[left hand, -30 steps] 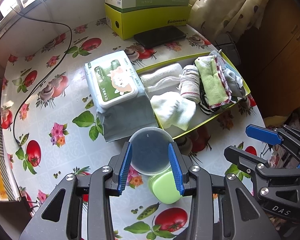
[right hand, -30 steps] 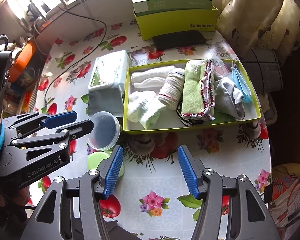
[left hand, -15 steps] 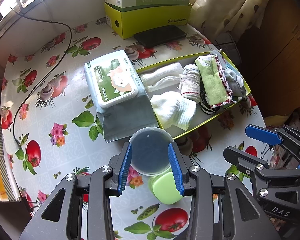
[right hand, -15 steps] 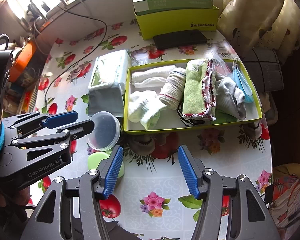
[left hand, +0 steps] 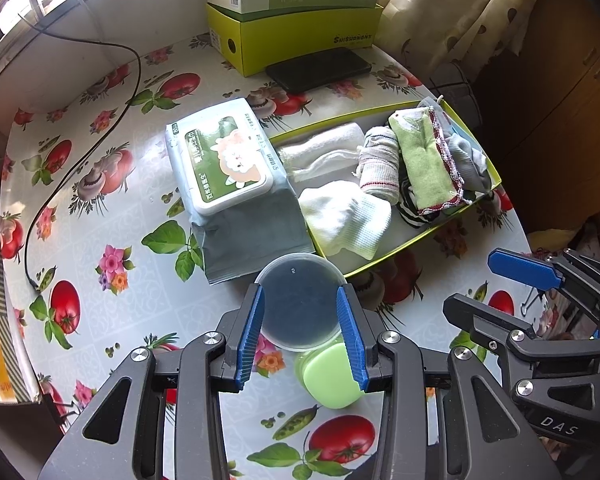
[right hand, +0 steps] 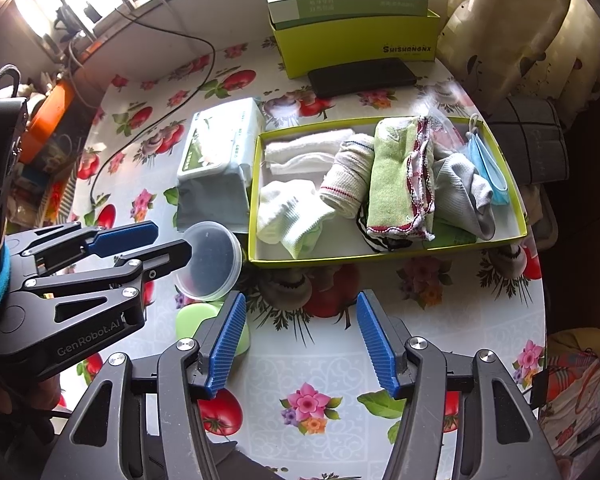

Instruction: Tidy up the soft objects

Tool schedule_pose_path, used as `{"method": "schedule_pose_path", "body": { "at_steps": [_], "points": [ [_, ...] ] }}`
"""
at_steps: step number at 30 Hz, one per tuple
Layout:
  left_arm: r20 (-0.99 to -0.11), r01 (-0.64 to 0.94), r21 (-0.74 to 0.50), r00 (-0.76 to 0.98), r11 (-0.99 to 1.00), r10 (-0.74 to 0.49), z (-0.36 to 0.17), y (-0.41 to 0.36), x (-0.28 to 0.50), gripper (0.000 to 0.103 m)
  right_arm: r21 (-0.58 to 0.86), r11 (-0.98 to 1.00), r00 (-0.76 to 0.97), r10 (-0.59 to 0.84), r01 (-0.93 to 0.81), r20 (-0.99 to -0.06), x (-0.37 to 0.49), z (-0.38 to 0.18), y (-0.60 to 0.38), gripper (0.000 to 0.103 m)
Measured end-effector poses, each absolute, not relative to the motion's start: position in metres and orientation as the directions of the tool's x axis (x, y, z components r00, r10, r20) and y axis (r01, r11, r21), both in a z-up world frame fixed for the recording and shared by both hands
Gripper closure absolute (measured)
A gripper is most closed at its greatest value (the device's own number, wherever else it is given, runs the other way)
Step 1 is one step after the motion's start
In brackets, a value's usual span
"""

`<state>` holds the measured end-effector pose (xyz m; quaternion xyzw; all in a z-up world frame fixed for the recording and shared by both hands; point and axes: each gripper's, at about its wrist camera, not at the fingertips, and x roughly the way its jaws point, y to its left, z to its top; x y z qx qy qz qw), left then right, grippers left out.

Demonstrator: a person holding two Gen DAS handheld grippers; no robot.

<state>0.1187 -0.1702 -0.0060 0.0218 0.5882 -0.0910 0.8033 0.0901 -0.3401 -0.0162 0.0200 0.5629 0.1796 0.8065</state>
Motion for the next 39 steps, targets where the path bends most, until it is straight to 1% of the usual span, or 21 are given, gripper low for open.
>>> {"method": "schedule_pose_path", "body": {
  "at_steps": [28, 32, 39],
  "points": [
    [-0.954, 0.187, -0.071, 0.274, 0.98, -0.122, -0.0116, -0.1732, 0.118, 0.064, 0.237, 0.934, 0.296, 0.313, -0.267, -0.902, 0.0918, -0.0183, -0.3429, 0.045],
    [-0.955, 0.193, -0.096, 0.257, 0.976, -0.145, -0.0116, -0.1737, 0.1173, 0.064, 0.236, 0.934, 0.289, 0.312, -0.268, -0.905, 0.0902, -0.0189, -0.3406, 0.045],
    [-0.953, 0.214, -0.077, 0.27, 0.974, -0.134, -0.0093, -0.1785, 0.1197, 0.064, 0.228, 0.937, 0.302, 0.305, -0.265, -0.903, 0.0859, -0.0167, -0.3367, 0.045]
  ]
}}
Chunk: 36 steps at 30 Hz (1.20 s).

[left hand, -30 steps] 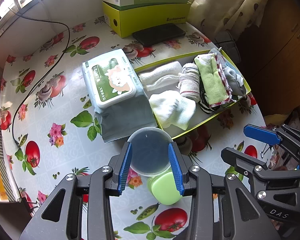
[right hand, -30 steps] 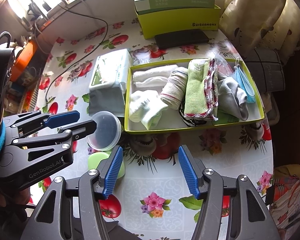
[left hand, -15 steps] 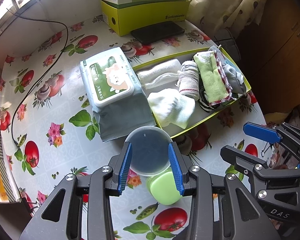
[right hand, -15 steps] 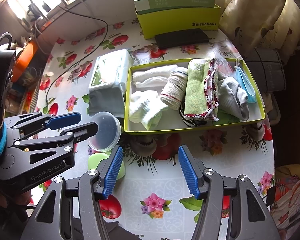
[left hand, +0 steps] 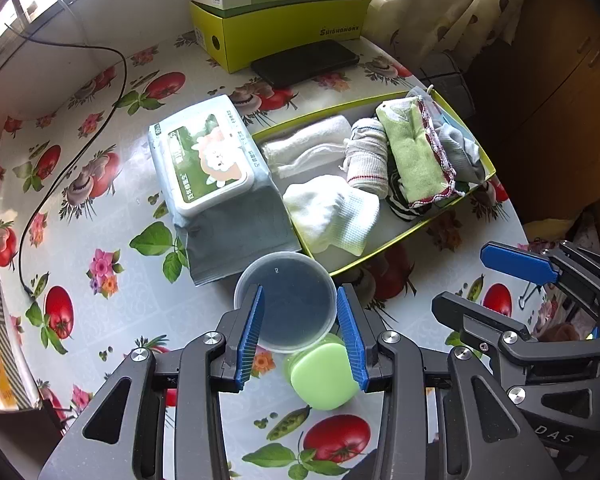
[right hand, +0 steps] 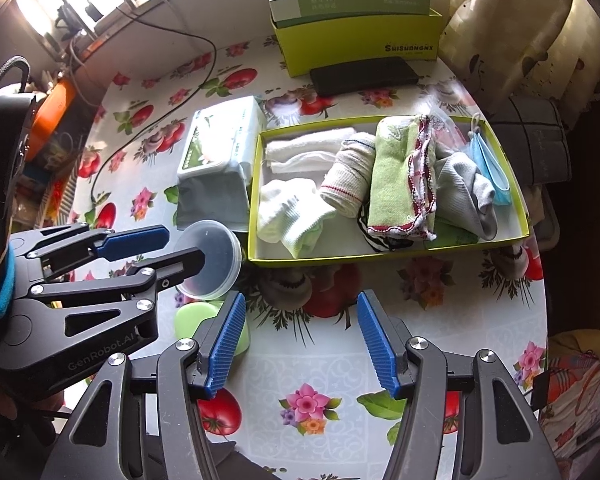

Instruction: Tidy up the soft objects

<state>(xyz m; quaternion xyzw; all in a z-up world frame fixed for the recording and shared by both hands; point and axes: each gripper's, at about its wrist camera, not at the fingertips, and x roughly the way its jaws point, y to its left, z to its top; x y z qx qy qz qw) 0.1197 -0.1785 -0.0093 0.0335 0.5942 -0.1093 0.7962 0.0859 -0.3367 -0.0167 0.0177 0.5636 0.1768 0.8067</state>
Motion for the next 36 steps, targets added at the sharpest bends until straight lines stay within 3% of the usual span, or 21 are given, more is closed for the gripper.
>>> {"method": "schedule_pose_path", "body": {
  "at_steps": [36],
  "points": [
    [-0.954, 0.223, -0.066, 0.27, 0.973, -0.126, -0.0105, -0.1778, 0.1232, 0.064, 0.234, 0.934, 0.294, 0.312, -0.271, -0.903, 0.0887, -0.0203, -0.3311, 0.044]
  ]
}}
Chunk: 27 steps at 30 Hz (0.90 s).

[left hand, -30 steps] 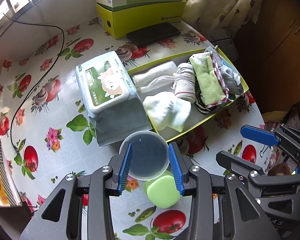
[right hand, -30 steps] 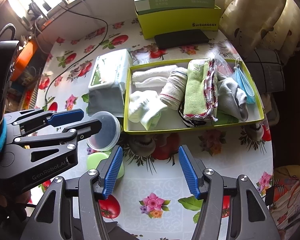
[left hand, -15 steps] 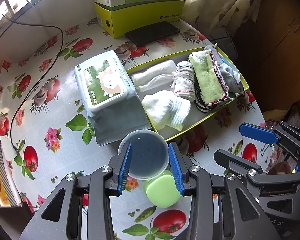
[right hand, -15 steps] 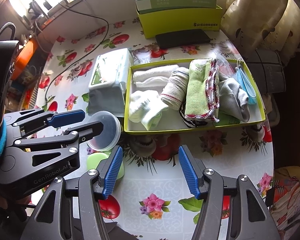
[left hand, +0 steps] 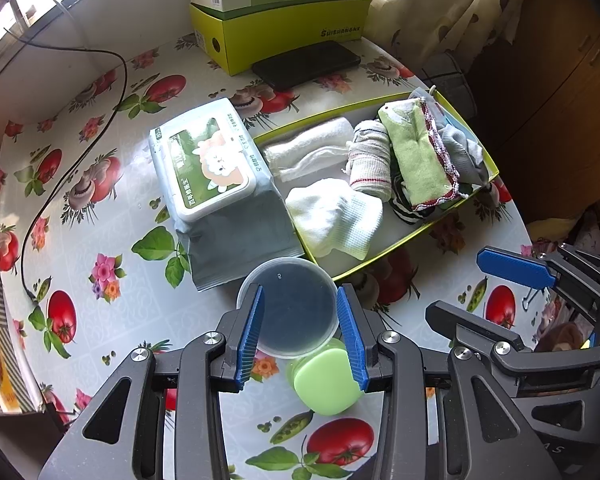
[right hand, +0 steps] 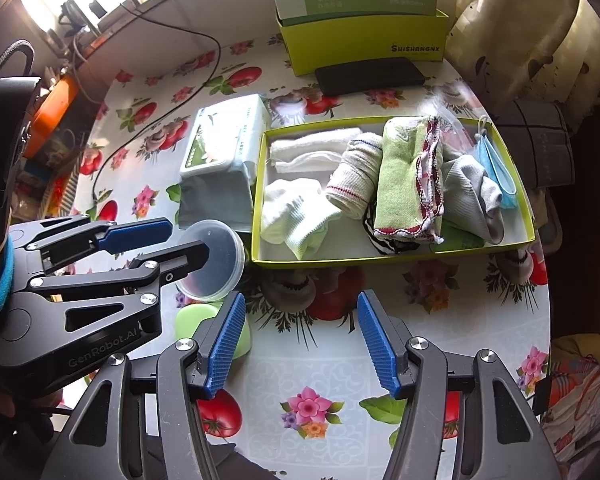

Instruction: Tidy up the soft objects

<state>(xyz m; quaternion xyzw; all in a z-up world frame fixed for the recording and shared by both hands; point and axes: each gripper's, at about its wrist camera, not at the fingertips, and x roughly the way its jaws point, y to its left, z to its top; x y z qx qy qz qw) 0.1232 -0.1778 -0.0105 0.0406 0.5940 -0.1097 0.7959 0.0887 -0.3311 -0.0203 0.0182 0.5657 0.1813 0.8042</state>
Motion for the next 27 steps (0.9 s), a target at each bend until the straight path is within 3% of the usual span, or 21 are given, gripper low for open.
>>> {"method": "schedule_pose_path", "body": {
  "at_steps": [27],
  "points": [
    [-0.958, 0.243, -0.057, 0.259, 0.968, -0.122, -0.0169, -0.18, 0.1236, 0.064, 0.241, 0.932, 0.293, 0.319, -0.272, -0.902, 0.0915, -0.0234, -0.3356, 0.044]
  ]
}}
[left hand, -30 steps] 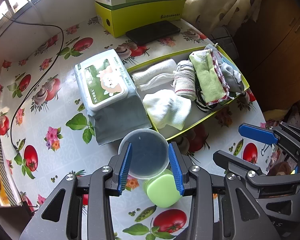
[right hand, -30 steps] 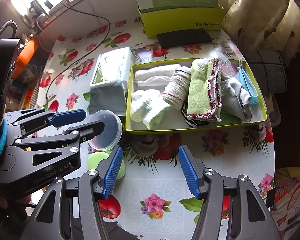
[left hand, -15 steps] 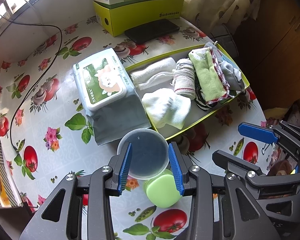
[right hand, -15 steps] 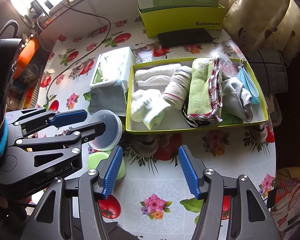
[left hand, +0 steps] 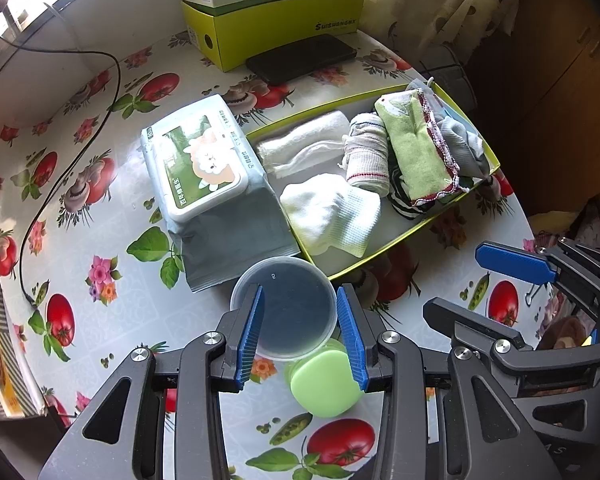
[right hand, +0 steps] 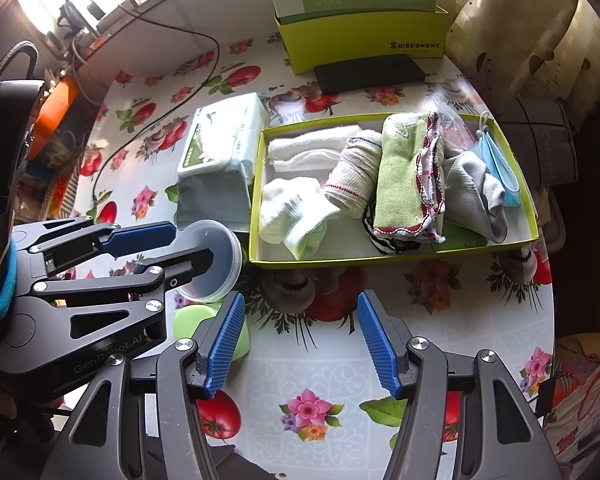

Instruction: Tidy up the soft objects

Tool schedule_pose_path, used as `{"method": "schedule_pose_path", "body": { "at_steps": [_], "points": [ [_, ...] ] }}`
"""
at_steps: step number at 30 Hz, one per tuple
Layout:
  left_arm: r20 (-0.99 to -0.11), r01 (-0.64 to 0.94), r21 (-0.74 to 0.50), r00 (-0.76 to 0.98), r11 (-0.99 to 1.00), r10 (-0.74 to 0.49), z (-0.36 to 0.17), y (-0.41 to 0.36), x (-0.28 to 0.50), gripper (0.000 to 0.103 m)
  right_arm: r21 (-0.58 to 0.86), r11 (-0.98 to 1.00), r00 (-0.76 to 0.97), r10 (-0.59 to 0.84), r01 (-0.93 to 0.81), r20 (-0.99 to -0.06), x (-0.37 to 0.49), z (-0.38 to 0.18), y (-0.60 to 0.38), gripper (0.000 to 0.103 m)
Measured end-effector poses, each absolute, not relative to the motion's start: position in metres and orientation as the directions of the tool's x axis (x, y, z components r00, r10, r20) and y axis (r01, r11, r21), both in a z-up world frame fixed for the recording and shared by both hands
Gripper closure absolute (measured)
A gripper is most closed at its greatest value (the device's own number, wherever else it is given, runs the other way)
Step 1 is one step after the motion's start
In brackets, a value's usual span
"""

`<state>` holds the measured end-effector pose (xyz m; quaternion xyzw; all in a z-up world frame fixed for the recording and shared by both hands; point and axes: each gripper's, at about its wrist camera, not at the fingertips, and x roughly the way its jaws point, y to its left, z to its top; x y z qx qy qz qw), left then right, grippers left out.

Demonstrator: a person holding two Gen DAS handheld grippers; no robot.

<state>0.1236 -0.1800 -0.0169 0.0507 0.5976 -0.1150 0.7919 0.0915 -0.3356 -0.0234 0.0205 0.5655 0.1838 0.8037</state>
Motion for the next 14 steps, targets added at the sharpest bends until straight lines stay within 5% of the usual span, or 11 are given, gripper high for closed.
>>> {"method": "schedule_pose_path", "body": {
  "at_steps": [14],
  "points": [
    [-0.954, 0.26, -0.044, 0.274, 0.965, -0.118, -0.0162, -0.1826, 0.1247, 0.064, 0.244, 0.931, 0.293, 0.321, -0.27, -0.901, 0.0926, -0.0243, -0.3389, 0.044]
  ]
}}
